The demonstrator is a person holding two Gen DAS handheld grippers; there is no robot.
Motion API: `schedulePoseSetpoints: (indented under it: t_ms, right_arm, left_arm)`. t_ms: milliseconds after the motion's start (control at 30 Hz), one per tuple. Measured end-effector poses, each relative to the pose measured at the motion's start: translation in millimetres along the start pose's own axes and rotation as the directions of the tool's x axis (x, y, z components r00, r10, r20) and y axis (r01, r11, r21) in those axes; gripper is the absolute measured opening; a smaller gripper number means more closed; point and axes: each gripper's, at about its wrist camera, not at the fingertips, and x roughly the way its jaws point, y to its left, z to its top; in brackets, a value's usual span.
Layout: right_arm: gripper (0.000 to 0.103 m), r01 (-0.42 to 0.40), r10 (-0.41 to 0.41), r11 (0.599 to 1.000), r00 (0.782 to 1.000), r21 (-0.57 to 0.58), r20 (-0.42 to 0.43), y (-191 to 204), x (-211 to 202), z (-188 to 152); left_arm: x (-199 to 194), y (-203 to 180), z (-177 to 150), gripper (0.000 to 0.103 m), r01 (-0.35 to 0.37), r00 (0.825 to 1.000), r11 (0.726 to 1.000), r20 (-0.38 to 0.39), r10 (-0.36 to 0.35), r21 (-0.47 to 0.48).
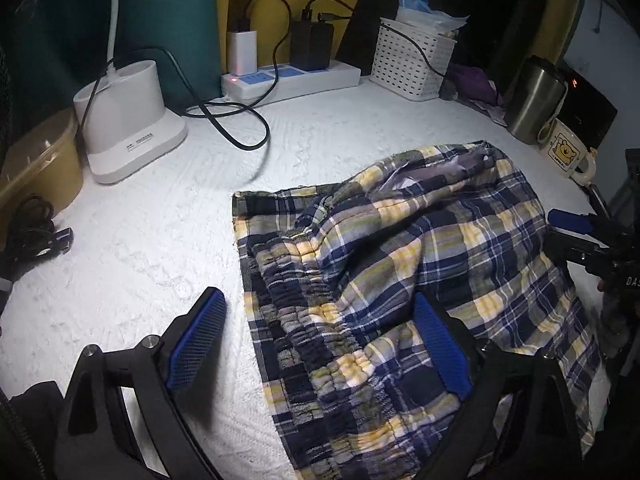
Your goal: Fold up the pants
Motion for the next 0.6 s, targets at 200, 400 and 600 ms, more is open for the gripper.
schedulePoseSetpoints:
  t_ms: [200, 400, 600]
  right_arm:
    - [0.087, -0.001, 0.001, 1.000, 1.000, -0.008, -0.011, 5.0, 18.6, 8.7]
    - [0.096, 0.007, -0.007, 0.999, 1.000, -0.046, -0.010, 16.3, 29.3, 15.0]
    - [0.095, -0.050, 0.049, 0.996, 0.999, -0.072, -0.023, 23.4, 32.8, 18.4]
  left_arm:
    - [1.9, -0.8, 3.2, 0.094, 0.007, 1.000, 1.000, 0.003, -0.007, -0.003]
    - [5.7, -4.5, 6.7, 0.095, -0.003, 1.000, 1.000, 0.005, 0.003, -0.004]
    - [6.4, -4.9, 6.3, 0.093, 0.002, 1.000, 1.000, 0.004, -0.002, 0.001]
